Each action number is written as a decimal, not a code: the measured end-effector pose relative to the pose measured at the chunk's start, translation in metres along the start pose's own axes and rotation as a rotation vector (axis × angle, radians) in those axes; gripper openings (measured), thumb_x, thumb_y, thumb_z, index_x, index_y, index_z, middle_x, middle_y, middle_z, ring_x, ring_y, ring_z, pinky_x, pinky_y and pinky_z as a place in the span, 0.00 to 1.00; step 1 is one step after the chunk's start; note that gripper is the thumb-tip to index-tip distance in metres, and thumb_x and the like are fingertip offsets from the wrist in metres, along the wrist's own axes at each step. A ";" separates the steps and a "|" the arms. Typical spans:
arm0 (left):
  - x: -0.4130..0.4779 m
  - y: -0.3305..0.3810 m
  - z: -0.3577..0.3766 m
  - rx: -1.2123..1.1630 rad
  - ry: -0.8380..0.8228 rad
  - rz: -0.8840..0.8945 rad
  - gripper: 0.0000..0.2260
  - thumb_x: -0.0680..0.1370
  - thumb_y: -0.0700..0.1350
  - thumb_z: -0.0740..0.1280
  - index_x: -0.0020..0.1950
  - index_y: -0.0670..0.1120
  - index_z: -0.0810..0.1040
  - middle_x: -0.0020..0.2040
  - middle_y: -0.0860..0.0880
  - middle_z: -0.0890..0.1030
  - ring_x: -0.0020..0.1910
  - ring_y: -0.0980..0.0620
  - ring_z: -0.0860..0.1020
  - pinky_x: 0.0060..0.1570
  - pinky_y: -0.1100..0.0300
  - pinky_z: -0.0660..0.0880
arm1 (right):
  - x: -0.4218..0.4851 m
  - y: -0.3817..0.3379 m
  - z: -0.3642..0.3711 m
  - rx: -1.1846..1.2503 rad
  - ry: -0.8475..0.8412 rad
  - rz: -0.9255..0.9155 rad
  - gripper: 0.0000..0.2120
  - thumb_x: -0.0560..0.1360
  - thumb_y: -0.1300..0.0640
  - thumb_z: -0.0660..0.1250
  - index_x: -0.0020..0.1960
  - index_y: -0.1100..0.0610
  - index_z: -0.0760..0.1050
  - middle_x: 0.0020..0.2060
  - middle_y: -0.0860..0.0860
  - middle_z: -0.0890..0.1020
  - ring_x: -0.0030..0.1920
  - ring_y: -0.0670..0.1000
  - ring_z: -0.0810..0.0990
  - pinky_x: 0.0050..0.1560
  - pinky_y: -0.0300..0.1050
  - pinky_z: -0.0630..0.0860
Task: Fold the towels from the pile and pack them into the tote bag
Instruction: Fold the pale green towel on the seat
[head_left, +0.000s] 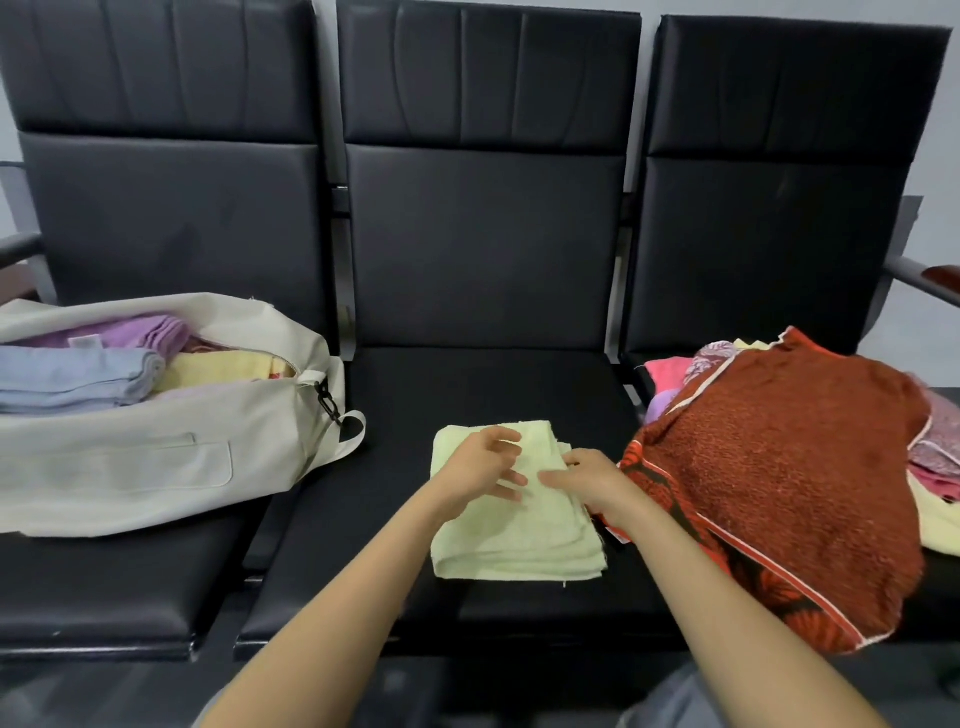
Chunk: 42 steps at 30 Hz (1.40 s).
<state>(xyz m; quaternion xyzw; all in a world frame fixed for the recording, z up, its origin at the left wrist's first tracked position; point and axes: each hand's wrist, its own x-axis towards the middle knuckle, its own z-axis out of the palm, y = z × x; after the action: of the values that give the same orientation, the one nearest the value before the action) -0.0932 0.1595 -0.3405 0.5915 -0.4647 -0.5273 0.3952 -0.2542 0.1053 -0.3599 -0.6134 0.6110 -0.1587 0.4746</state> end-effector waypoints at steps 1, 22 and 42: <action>-0.001 -0.003 -0.006 0.094 0.056 0.008 0.13 0.80 0.35 0.59 0.64 0.43 0.71 0.63 0.43 0.73 0.42 0.51 0.79 0.40 0.59 0.80 | -0.002 -0.001 0.002 -0.051 0.005 -0.052 0.04 0.72 0.59 0.69 0.47 0.55 0.78 0.44 0.50 0.82 0.45 0.49 0.82 0.41 0.43 0.77; -0.005 -0.041 -0.042 0.528 0.185 -0.240 0.20 0.67 0.57 0.74 0.36 0.46 0.67 0.38 0.51 0.73 0.37 0.53 0.71 0.40 0.60 0.67 | -0.011 0.007 0.000 -0.561 0.070 0.011 0.31 0.73 0.43 0.69 0.66 0.64 0.68 0.62 0.56 0.75 0.61 0.55 0.75 0.55 0.45 0.73; -0.032 -0.002 -0.084 -0.259 0.137 0.127 0.18 0.79 0.41 0.66 0.65 0.58 0.72 0.57 0.45 0.80 0.53 0.48 0.80 0.50 0.57 0.77 | -0.015 -0.029 -0.009 0.505 -0.125 -0.362 0.28 0.74 0.60 0.71 0.67 0.38 0.69 0.68 0.46 0.71 0.65 0.50 0.74 0.66 0.54 0.72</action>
<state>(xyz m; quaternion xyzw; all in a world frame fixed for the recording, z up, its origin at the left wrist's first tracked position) -0.0105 0.1886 -0.3232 0.5394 -0.4011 -0.5155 0.5315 -0.2468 0.1096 -0.3271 -0.5834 0.4028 -0.3495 0.6126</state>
